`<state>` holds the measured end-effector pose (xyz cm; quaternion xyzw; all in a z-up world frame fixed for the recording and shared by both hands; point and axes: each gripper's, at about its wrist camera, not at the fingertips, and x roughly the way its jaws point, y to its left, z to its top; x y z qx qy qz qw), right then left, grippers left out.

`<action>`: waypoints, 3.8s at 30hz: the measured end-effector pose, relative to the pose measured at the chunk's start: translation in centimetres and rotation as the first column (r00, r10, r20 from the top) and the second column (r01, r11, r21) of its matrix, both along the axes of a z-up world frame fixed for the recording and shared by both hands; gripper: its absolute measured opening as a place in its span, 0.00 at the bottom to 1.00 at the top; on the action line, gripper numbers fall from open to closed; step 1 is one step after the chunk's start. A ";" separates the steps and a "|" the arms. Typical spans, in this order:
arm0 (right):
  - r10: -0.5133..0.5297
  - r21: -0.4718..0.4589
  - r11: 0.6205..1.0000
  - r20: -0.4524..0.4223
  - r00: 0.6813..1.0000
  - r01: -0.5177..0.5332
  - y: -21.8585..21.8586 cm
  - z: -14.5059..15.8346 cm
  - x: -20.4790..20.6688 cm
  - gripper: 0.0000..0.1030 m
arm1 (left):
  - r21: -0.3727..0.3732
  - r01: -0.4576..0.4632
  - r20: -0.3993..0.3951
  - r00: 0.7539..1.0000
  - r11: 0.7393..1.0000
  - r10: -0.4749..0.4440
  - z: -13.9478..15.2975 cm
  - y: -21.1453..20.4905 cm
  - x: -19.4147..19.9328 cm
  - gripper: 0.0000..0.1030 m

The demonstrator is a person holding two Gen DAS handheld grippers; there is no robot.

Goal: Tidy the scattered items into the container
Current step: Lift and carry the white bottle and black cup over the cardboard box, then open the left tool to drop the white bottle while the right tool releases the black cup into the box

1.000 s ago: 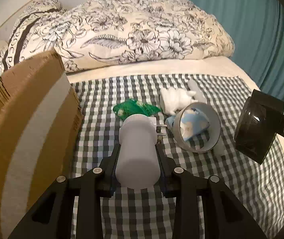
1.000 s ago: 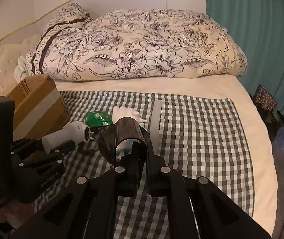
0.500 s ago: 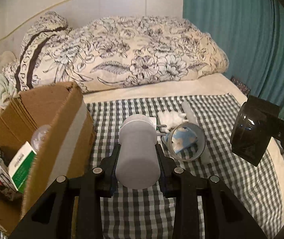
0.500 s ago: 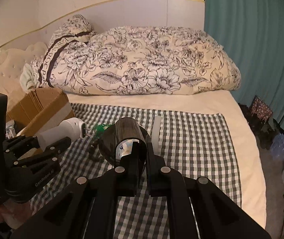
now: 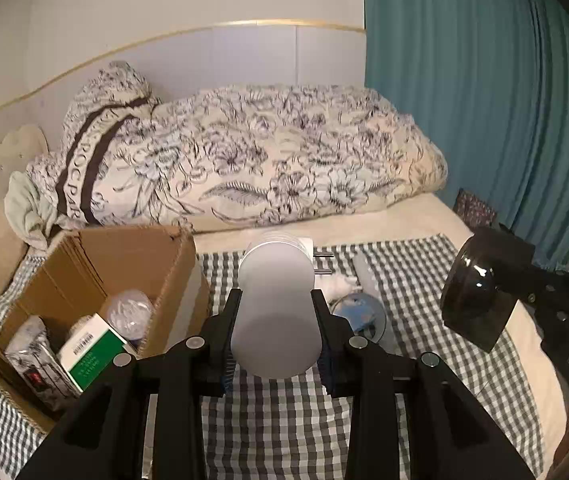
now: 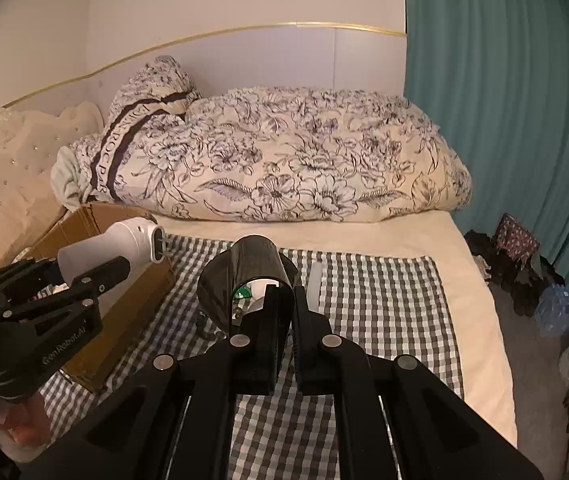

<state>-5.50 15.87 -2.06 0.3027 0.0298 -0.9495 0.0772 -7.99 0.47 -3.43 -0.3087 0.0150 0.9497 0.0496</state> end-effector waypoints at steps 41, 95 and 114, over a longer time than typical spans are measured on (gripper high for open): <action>0.050 -0.003 0.999 -0.131 0.990 -0.051 -5.0 5.3 4.7 0.05 | 0.017 -0.087 -0.152 0.984 0.996 0.088 6.8 -5.7 6.2 0.32; 0.310 0.010 0.951 -0.025 0.950 -0.310 -22.8 0.3 -2.8 0.05 | 0.010 -0.361 -0.033 0.932 0.933 0.361 2.4 -23.1 2.0 0.10; 0.363 0.042 0.929 0.065 0.929 -0.366 -28.4 -4.0 -7.1 0.05 | -0.036 -0.371 0.071 0.925 0.928 0.372 -3.0 -26.4 -2.1 0.10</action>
